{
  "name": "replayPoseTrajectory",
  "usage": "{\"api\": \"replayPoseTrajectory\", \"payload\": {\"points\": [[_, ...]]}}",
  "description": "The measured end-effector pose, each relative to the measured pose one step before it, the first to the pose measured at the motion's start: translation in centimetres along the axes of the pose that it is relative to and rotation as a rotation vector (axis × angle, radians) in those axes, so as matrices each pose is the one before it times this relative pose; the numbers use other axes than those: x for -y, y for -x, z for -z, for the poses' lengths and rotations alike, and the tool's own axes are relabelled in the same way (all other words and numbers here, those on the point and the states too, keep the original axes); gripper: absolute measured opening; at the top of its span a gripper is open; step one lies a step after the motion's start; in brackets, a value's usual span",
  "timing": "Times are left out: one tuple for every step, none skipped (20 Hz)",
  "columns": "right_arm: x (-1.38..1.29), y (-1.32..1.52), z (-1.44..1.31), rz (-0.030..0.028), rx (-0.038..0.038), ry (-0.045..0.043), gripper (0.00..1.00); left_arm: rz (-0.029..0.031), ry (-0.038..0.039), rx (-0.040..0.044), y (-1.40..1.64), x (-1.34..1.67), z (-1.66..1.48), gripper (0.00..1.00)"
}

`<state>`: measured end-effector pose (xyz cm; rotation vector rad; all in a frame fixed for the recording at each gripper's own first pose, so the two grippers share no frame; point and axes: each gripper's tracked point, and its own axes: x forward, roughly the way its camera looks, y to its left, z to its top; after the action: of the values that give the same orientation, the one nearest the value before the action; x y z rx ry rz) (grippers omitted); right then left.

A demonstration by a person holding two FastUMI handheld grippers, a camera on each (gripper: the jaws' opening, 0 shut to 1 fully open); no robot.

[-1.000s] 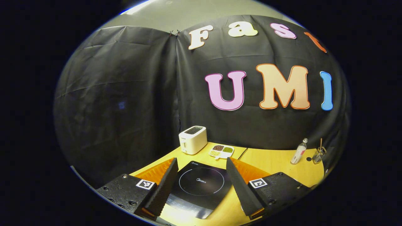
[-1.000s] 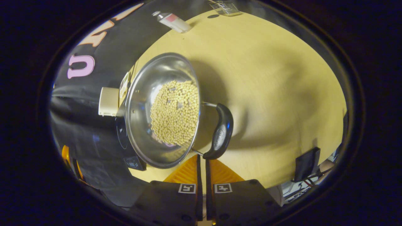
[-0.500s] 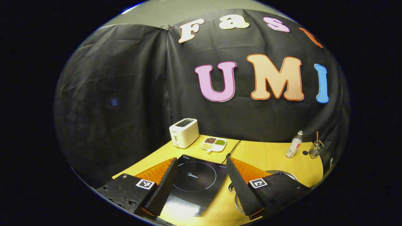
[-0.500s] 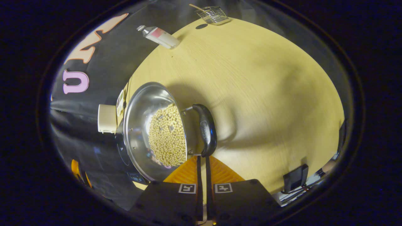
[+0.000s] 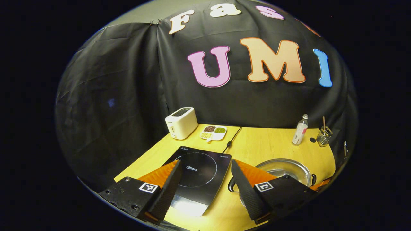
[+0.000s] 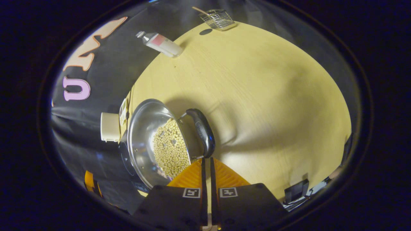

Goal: First push the handle of the pot to place it horizontally, then grasp the pot with both hands and set it on the induction cooktop.

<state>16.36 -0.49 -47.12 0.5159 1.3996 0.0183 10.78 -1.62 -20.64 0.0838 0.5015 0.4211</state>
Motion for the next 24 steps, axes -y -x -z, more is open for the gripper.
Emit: {"api": "replayPoseTrajectory", "payload": {"points": [[0.052,0.277,-0.075,-0.00314,0.00366,0.00036,0.07,0.00705,0.0027,-0.0082,-0.222,0.155,0.207,0.94],[0.245,0.321,0.102,0.00303,0.00145,0.00283,0.0,0.00764,0.00351,-0.00712,-0.168,0.296,0.199,0.94],[0.423,0.378,0.058,0.00538,0.00049,0.0123,0.0,0.00949,0.00271,-0.01057,-0.125,0.308,0.284,0.94],[0.368,0.494,-0.031,0.00196,0.00353,0.01547,0.11,0.00981,0.00084,-0.00933,-0.264,0.309,0.148,0.94],[0.136,0.229,0.054,-0.0019,-0.00257,0.02739,0.12,0.01016,0.00097,-0.00966,-0.04,0.199,0.245,0.94],[0.362,0.798,0.124,0.0034,0.00529,0.03484,0.06,0.01828,0.00047,-0.01184,-0.238,0.416,0.192,0.94],[-0.199,0.305,-0.295,-0.01154,0.01479,0.03059,0.08,0.01946,-0.0025,-0.01837,-0.267,0.45,0.403,0.94],[-0.06,0.747,-0.145,-0.00413,0.00941,0.02872,0.34,0.02206,-0.00701,-0.03165,-0.308,0.446,0.549,0.94],[-0.177,0.211,-0.46,-0.00339,0.01779,0.02261,0.39,0.01521,-0.01027,-0.03745,-0.176,0.344,0.937,0.94],[-0.445,0.311,-0.569,-0.01616,0.01475,0.01463,0.3,0.02272,-0.01577,-0.0382,-0.322,0.383,0.792,0.94],[-0.449,0.235,-0.272,-0.01294,0.00304,0.00706,0.47,0.02779,-0.01243,-0.03199,-0.228,0.513,0.757,0.95],[-0.317,-0.119,-0.498,-0.00428,0.00352,0.0074,0.63,0.03283,-0.00275,-0.03546,-0.357,0.71,0.713,0.95],[-0.241,0.12,-0.406,-0.0059,0.00743,0.00628,0.8,0.03098,0.00387,-0.03265,-0.249,0.563,0.658,0.94],[-0.224,-0.187,-0.667,-0.01103,0.0042,0.00174,0.92,0.02901,0.00676,-0.02891,-0.563,0.527,0.505,0.95],[-0.396,-0.224,-0.439,-0.01837,-0.00302,-0.0032,0.97,0.02217,0.0083,-0.02953,-0.638,0.338,0.532,0.95],[-0.382,-0.316,-0.54,-0.01768,-0.00197,-0.00878,0.92,0.01582,0.00433,-0.04119,-0.628,0.105,0.605,0.95],[-0.304,-0.415,-0.389,-0.01494,-0.00576,-0.01133,0.93,0.02021,0.0039,-0.04021,-0.565,0.118,0.604,0.95],[-0.03,-0.5,-0.437,-0.00902,-0.00783,-0.002,1.0,0.01899,-0.00193,-0.03931,-0.54,0.233,0.378,0.94],[0.111,-0.564,-0.466,-0.00237,-0.00782,0.00572,0.92,0.00756,-0.00641,-0.03391,-0.762,-0.03,0.382,0.94],[0.083,-0.538,-0.378,-0.00015,-0.01129,0.00761,0.92,0.00979,-0.00907,-0.03048,-0.642,-0.072,0.276,0.93],[0.012,-0.298,0.013,0.00086,-0.01706,0.00982,0.92,0.01317,-0.0052,-0.02747,-0.77,0.012,0.201,0.93],[0.172,-0.412,-0.126,0.0024,-0.01431,0.0097,1.0,0.01714,0.00214,-0.02729,-0.809,0.108,0.147,0.94],[0.139,-0.442,-0.018,0.00187,-0.01461,0.00693,1.0,0.01357,0.00581,-0.03054,-0.779,0.035,0.3,0.93],[-0.07,-0.519,-0.029,-0.0045,-0.01492,0.00482,1.0,0.00839,0.00753,-0.04112,-0.723,-0.089,0.286,0.94]]}}
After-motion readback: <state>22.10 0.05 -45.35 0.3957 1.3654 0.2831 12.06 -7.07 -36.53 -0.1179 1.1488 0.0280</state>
